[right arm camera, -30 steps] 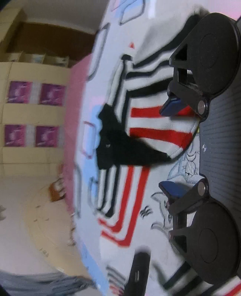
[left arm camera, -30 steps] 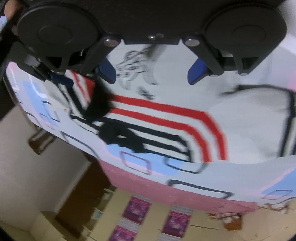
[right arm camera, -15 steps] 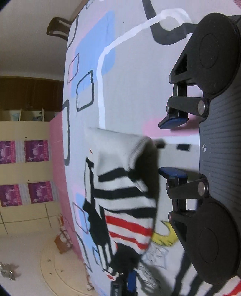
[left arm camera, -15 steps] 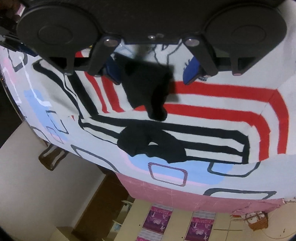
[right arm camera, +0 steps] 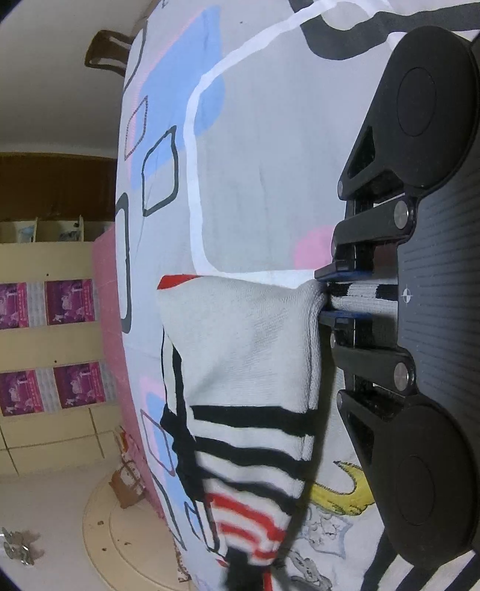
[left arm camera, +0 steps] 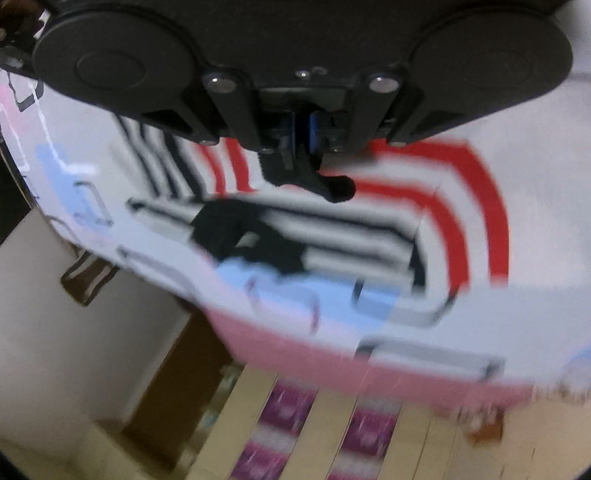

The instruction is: Fold small clothes

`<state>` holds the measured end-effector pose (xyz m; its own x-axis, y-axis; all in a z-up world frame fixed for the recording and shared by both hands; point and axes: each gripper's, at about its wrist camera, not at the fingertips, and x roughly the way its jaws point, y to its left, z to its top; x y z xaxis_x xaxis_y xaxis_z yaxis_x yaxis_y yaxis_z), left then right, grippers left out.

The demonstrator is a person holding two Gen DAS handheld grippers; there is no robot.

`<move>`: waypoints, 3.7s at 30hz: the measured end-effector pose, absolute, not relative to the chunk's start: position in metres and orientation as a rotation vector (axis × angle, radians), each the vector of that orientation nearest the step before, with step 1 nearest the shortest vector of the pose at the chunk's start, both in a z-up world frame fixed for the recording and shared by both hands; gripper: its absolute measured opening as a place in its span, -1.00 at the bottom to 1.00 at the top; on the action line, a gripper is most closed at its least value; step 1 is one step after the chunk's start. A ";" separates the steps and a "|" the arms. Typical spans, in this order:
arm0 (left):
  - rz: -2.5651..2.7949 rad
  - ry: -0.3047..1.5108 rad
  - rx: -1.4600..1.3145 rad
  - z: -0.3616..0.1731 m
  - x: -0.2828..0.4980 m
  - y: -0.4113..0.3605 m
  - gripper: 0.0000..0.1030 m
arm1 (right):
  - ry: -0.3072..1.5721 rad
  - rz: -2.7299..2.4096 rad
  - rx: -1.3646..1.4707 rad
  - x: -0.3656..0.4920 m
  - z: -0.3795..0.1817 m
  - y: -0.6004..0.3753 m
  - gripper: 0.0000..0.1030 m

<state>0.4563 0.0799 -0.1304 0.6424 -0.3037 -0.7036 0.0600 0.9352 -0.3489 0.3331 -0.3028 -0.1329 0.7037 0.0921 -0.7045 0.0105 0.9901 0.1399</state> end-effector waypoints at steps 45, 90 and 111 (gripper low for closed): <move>-0.254 0.812 -0.011 -0.135 0.508 -0.033 0.04 | 0.820 0.096 0.077 0.496 -0.124 -0.331 -0.90; -0.025 0.707 -0.103 -0.118 0.377 0.090 0.81 | 0.784 0.105 0.083 0.346 -0.089 -0.258 0.36; 0.557 0.432 -1.003 -0.154 0.326 0.435 -0.67 | 0.748 0.083 0.142 0.358 -0.079 -0.204 -0.23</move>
